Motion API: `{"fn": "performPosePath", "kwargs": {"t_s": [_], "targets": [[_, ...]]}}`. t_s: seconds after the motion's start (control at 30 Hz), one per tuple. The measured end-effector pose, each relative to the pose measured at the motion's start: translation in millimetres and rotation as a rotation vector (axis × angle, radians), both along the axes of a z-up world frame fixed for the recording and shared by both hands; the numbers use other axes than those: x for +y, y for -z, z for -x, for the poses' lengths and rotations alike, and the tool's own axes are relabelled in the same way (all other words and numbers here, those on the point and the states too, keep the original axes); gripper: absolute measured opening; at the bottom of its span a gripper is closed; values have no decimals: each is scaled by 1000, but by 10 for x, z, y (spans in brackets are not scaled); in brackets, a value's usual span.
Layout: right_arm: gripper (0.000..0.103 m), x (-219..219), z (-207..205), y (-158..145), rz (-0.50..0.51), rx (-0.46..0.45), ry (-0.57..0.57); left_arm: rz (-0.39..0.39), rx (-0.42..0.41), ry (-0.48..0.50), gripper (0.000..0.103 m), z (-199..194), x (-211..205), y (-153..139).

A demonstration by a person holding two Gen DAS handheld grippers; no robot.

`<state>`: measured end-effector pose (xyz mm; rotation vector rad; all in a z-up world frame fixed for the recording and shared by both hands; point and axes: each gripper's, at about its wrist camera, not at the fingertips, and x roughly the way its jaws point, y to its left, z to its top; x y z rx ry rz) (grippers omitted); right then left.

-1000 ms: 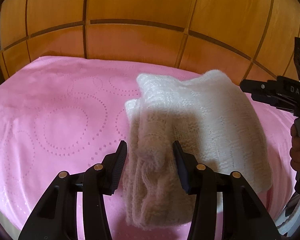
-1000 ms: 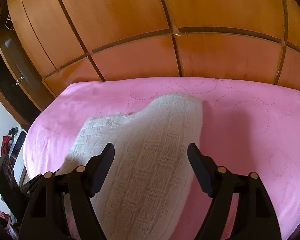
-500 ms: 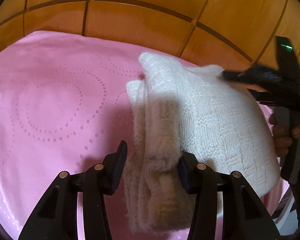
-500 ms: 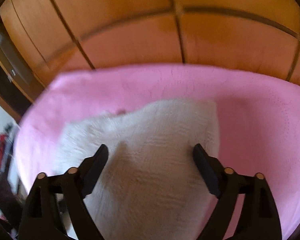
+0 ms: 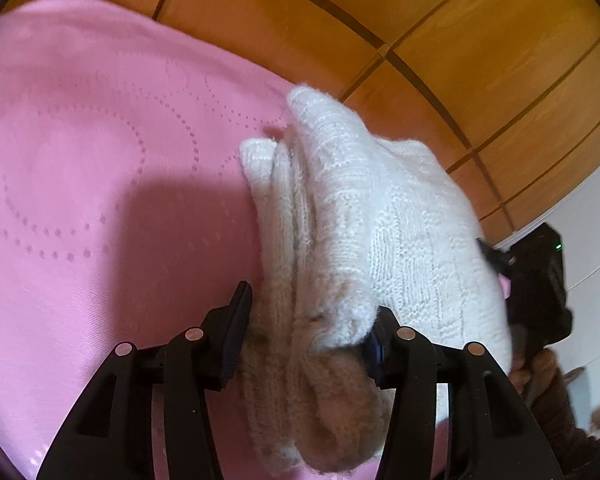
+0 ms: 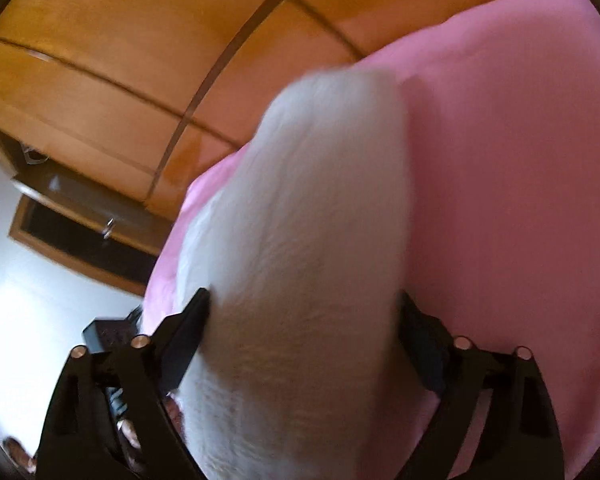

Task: Fold small clothes

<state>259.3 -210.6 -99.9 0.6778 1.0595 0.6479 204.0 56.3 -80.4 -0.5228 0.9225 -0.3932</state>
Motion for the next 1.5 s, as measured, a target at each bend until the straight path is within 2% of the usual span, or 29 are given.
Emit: {"fn": "performPosePath", "kwargs": {"t_s": [0.03,0.1,0.2,0.37,0.53,0.7,0.8,0.87,0.97,1.0,1.07,1.13,1.27,1.33,1.4,1.47,1.5], "targets": [[81,101,13,16,4,5,-21,22,3,0,48,3,21,21],[69,205,37,-22,51,-18,-27,72,11,-1,44,15,66,52],[56,221,128,-190,104,-57,-24,116,-1,3,37,76,72,22],[52,80,353,-599,144,-167,9,121,-29,64,35,118,-172,-131],[51,-539,555,-964,170,-244,122,96,-55,242,30,-61,-1022,-306],[51,-1382,751,-1063,209,-250,294,36,-74,398,30,-302,-2087,-470],[52,-1908,849,-964,249,-208,407,-39,-72,460,30,-381,-2697,-483],[57,-2221,910,-779,321,-142,481,-180,-75,476,30,-389,-3096,-448],[70,-2456,978,-486,350,-50,530,-303,-102,494,31,-256,-3418,-365],[81,-2495,1036,-426,341,-40,546,-326,-126,484,31,-199,-3448,-369],[86,-2542,1136,-495,372,-66,589,-362,-173,464,30,-61,-3457,-377],[85,-2472,1234,-690,455,-116,654,-389,-192,442,31,-19,-3453,-385],[65,-2342,1269,-1017,557,-202,672,-401,-198,405,30,104,-3383,-399],[64,-2198,1109,-1042,591,-205,634,-404,-193,392,30,91,-3340,-397],[69,-2042,878,-930,663,-149,589,-412,-185,380,30,84,-3366,-378],[81,-1896,699,-732,741,-87,554,-409,-180,375,31,111,-3315,-383],[83,-1847,642,-684,773,-78,553,-408,-178,371,36,125,-3326,-407]]}}
